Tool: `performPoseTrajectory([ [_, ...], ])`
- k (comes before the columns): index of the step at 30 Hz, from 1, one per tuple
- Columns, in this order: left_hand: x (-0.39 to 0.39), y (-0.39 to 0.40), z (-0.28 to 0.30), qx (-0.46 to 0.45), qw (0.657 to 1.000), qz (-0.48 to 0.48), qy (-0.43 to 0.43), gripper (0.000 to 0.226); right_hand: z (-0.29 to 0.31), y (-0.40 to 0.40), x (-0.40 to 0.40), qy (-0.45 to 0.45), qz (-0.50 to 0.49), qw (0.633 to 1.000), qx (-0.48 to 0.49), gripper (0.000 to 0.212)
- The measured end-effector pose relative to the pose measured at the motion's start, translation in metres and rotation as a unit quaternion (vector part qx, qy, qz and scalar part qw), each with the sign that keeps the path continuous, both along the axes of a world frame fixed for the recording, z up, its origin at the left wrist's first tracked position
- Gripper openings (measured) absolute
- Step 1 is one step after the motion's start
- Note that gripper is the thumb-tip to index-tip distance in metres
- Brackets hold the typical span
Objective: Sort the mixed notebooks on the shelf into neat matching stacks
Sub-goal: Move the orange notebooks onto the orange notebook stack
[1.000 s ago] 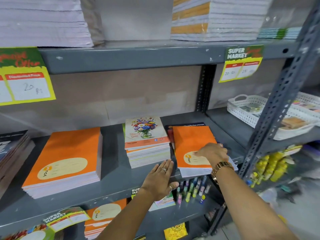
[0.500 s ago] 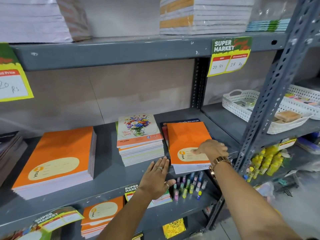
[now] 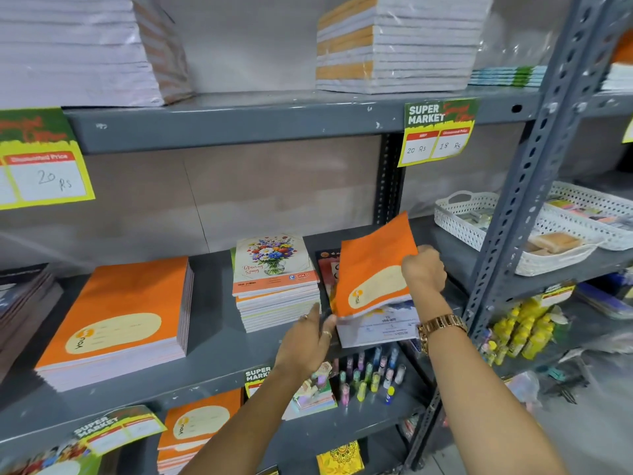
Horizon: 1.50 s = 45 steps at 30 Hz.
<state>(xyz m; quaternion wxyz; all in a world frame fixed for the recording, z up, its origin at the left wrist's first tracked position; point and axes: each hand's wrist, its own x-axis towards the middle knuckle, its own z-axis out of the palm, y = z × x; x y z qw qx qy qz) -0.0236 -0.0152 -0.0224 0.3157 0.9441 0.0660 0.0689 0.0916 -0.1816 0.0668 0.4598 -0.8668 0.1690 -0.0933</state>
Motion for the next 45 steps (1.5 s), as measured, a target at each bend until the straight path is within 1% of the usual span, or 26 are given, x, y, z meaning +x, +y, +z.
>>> performPoseTrajectory([
  [2, 0.004, -0.004, 0.014, -0.105, 0.993, 0.041, -0.035, 0.055, 0.014, -0.001, -0.003, -0.021, -0.020, 0.999, 0.031, 0.018],
  [4, 0.007, -0.008, 0.028, -0.225, 0.970, 0.078, -0.040, 0.046, 0.025, 0.000, -0.005, -0.038, -0.022, 0.997, 0.059, 0.020],
  [6, 0.010, -0.009, 0.041, -0.364, 0.925, 0.103, -0.035, 0.034, 0.031, 0.004, -0.009, -0.052, -0.009, 0.994, 0.093, 0.017],
  [7, 0.011, -0.008, 0.048, -0.419, 0.901, 0.110, -0.033, 0.029, 0.033, 0.008, -0.010, -0.057, 0.003, 0.992, 0.110, 0.015],
  [9, 0.011, 0.001, 0.061, -0.485, 0.863, 0.130, -0.050, 0.018, 0.034, 0.019, -0.014, -0.064, 0.029, 0.987, 0.142, 0.014],
  [11, 0.006, 0.015, 0.072, -0.506, 0.844, 0.160, -0.077, 0.017, 0.036, 0.036, -0.018, -0.069, 0.055, 0.983, 0.160, 0.013],
  [13, -0.002, 0.033, 0.079, -0.512, 0.832, 0.186, -0.109, 0.010, 0.038, 0.056, -0.024, -0.073, 0.076, 0.982, 0.159, 0.010],
  [15, -0.012, 0.054, 0.081, -0.504, 0.826, 0.209, -0.139, 0.009, 0.039, 0.080, -0.033, -0.075, 0.096, 0.980, 0.158, 0.009],
  [19, -0.036, 0.100, 0.075, -0.483, 0.823, 0.249, -0.165, 0.007, 0.038, 0.130, -0.053, -0.079, 0.148, 0.974, 0.150, 0.020],
  [20, -0.043, 0.112, 0.074, -0.479, 0.821, 0.261, -0.170, 0.007, 0.038, 0.144, -0.059, -0.077, 0.165, 0.972, 0.151, 0.019],
  [22, -0.059, 0.138, 0.073, -0.473, 0.813, 0.283, -0.185, 0.006, 0.036, 0.172, -0.071, -0.063, 0.203, 0.964, 0.161, 0.003],
  [23, -0.068, 0.151, 0.072, -0.465, 0.814, 0.293, -0.189, 0.004, 0.034, 0.186, -0.077, -0.051, 0.216, 0.960, 0.168, 0.009],
  [25, -0.087, 0.180, 0.070, -0.428, 0.825, 0.318, -0.184, 0.003, 0.030, 0.217, -0.090, -0.030, 0.234, 0.958, 0.165, 0.022],
  [28, -0.115, 0.219, 0.064, -0.385, 0.840, 0.338, -0.180, 0.005, 0.019, 0.259, -0.109, 0.001, 0.259, 0.952, 0.165, 0.027],
  [31, -0.138, 0.253, 0.057, -0.320, 0.853, 0.374, -0.171, 0.008, 0.005, 0.291, -0.123, 0.087, 0.303, 0.921, 0.227, 0.031],
  [33, -0.148, 0.271, 0.051, -0.323, 0.850, 0.387, -0.153, 0.013, -0.002, 0.308, -0.128, 0.149, 0.316, 0.901, 0.259, 0.040],
  [35, -0.154, 0.282, 0.045, -0.316, 0.853, 0.395, -0.126, 0.013, -0.012, 0.322, -0.130, 0.184, 0.308, 0.897, 0.259, 0.052],
  [37, -0.158, 0.289, 0.041, -0.312, 0.860, 0.389, -0.107, 0.010, -0.023, 0.332, -0.134, 0.178, 0.297, 0.917, 0.200, 0.055],
  [39, -0.159, 0.292, 0.040, -0.296, 0.870, 0.382, -0.103, 0.009, -0.034, 0.339, -0.137, 0.139, 0.279, 0.944, 0.111, 0.051],
  [40, -0.158, 0.293, 0.039, -0.282, 0.873, 0.383, -0.106, 0.012, -0.037, 0.340, -0.138, 0.119, 0.272, 0.952, 0.079, 0.047],
  [42, -0.158, 0.296, 0.038, -0.255, 0.875, 0.398, -0.102, 0.016, -0.038, 0.344, -0.141, 0.087, 0.264, 0.961, 0.012, 0.031],
  [44, -0.160, 0.297, 0.036, -0.229, 0.876, 0.412, -0.101, 0.016, -0.036, 0.347, -0.145, 0.067, 0.259, 0.962, -0.056, 0.016],
  [45, -0.161, 0.296, 0.034, -0.221, 0.876, 0.416, -0.102, 0.015, -0.037, 0.348, -0.147, 0.060, 0.254, 0.962, -0.079, 0.013],
])
